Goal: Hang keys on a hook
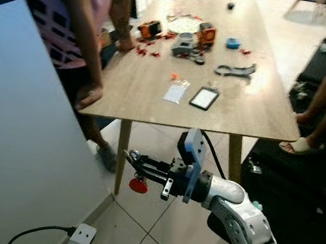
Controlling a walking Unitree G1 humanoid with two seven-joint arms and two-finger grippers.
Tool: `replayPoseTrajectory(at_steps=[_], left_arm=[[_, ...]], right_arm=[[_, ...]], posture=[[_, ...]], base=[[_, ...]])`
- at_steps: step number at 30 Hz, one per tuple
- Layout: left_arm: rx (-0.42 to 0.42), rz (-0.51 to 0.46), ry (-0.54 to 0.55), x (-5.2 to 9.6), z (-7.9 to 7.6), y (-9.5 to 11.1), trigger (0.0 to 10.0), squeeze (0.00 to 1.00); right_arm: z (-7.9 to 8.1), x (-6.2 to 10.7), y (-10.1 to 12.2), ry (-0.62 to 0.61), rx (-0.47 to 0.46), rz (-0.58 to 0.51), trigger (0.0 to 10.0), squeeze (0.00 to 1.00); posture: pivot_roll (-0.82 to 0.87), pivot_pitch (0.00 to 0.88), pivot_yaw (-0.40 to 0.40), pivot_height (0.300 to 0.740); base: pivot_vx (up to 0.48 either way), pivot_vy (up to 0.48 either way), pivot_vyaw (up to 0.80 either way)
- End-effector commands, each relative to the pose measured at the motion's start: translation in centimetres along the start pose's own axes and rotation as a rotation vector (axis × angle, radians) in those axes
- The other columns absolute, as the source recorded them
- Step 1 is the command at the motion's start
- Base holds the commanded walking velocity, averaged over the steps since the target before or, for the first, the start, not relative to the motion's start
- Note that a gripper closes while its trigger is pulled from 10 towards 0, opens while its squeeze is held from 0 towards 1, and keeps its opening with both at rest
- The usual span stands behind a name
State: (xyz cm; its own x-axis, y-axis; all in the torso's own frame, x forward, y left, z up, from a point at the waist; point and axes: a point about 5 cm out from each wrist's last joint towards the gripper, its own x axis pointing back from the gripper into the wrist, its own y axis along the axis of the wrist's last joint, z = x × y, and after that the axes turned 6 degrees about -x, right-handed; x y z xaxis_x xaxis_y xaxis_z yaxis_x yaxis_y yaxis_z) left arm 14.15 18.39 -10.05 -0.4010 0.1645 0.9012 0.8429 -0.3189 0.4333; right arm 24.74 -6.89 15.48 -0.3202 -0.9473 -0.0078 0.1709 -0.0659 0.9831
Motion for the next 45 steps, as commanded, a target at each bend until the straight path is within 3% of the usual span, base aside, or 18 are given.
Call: replayPoseTrajectory(at_steps=[1, 27, 45], left_arm=[[-0.007, 0.031, -0.002, 0.15, 0.01, -0.93, 10.0, 0.0], [-0.029, 0.012, -0.022, 0.01, -0.25, -0.3, 10.0, 0.0], [-0.025, 0.0, -0.031, 0.01, -0.09, 0.04, 10.0, 0.0]], right_arm=[[0.35, -0.32, -0.15, 0.033, -0.009, -0.006, 10.0, 0.0], [0.97, -0.03, -0.62, 0.088, -0.005, 0.031, 10.0, 0.0], [0.99, -0.04, -0.47, 0.086, 0.008, 0.031, 10.0, 0.0]], posture=[[-0.19, 0.066, 0.137, 0.74], [-0.2, 0.066, 0.141, 0.74], [-0.2, 0.069, 0.144, 0.74]], base=[[0.0, 0.0, 0.79], [0.0, 0.0, 0.79], [0.0, -0.213, 0.29]])
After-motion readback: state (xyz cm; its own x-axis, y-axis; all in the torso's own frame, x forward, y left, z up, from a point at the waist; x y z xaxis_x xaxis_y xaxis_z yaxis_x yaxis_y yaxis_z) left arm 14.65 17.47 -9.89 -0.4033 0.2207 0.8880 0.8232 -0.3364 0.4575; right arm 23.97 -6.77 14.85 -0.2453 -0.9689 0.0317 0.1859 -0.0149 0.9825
